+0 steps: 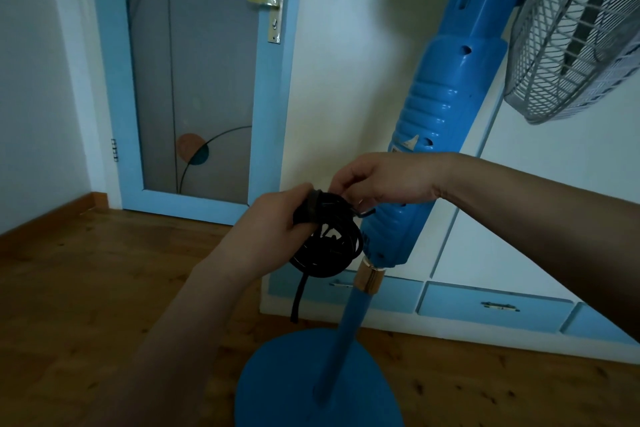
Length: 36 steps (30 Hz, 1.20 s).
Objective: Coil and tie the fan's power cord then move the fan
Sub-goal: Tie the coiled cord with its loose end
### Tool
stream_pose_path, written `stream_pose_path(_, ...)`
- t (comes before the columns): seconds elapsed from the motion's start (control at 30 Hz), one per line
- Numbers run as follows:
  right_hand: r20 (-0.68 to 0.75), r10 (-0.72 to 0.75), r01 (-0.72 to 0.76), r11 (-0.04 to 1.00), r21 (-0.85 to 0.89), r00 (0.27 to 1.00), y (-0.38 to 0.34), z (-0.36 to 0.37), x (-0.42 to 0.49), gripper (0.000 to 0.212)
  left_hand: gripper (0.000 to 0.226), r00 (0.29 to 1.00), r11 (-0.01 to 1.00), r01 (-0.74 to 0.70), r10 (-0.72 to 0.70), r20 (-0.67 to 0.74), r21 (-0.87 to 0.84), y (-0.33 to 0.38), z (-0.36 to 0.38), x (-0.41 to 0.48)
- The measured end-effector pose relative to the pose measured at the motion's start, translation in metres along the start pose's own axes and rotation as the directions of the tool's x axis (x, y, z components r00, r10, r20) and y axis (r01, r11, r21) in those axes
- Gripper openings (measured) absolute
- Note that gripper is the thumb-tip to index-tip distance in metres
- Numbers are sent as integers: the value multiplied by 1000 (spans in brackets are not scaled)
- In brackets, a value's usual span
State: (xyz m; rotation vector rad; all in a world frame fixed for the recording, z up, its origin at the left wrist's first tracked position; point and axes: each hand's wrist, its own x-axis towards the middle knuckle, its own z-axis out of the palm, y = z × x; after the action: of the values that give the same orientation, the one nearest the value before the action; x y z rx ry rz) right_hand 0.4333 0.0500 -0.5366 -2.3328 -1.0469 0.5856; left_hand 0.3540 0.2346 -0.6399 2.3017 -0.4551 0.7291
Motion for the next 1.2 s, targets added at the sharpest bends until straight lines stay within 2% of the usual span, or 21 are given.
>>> stream_pose_path(0.1, -106, -46, 21, 974, -225, 993, -3, 3, 1, 32, 4, 1000, 1000, -1, 1, 8, -11, 1, 1, -1)
stream_pose_path(0.17, -143, -61, -6, 905, -426, 988, 0, 3, 4, 31, 3, 1000, 1000, 3, -3, 8, -14, 0, 1, -1)
stream_pose_path(0.23, -135, -58, -18, 865, -502, 989, 3, 7, 6, 31, 5, 1000, 999, 12, -12, 4, -36, 0, 1, -1)
stream_pose_path(0.27, -109, -46, -10, 885, -465, 993, 5, 9, 7, 32, 7, 1000, 999, 14, -14, 1, -44, 0, 1, 0)
stream_pose_path(0.37, -84, -16, -3, 977, -214, 996, 9, 16, 10, 40, 14, 1000, 998, -10, 9, -3, -63, 1, 2, 0)
stream_pose_path(0.47, -41, 36, -36, 999, -9, 999, 12, 16, 16, 44, 21, 999, 998, -24, 22, -25, -61, 1, 1, 0)
stream_pose_path(0.6, 50, 53, -59, 990, 131, 997, 10, 17, 22, 39, 24, 998, 998, -28, 25, -50, -61, 1, 0, 0)
stream_pose_path(0.73, 27, 47, -51, 979, 196, 999, 9, 19, 21, 37, 18, 997, 998, -44, 41, -67, -47, 4, 1, 0)
stream_pose_path(0.77, -30, 50, -46, 990, 135, 998, 9, 20, 22, 36, 17, 997, 998, -43, 41, -64, -42, 4, 1, 0)
stream_pose_path(0.83, -224, -12, -17, 992, -124, 974, 8, 18, 26, 34, 17, 998, 999, -27, 25, -55, -36, 4, 0, 0)
stream_pose_path(0.9, -346, -136, -20, 911, -413, 928, 7, 13, 28, 30, 16, 999, 998, -1, -1, -34, -61, 4, -1, -1)
stream_pose_path(1.0, -363, -314, -17, 736, -677, 877, 5, 10, 26, 28, 13, 999, 990, 36, -36, 9, -136, 3, -1, -1)
stream_pose_path(1.1, -374, -435, -23, 626, -780, 819, -1, 5, 21, 26, 12, 992, 964, 97, -73, 105, -249, -2, -2, -2)
stream_pose_path(1.2, -306, -554, 7, 490, -872, 774, -14, 0, 15, 21, 18, 976, 950, 150, -99, 192, -273, -6, -3, -4)
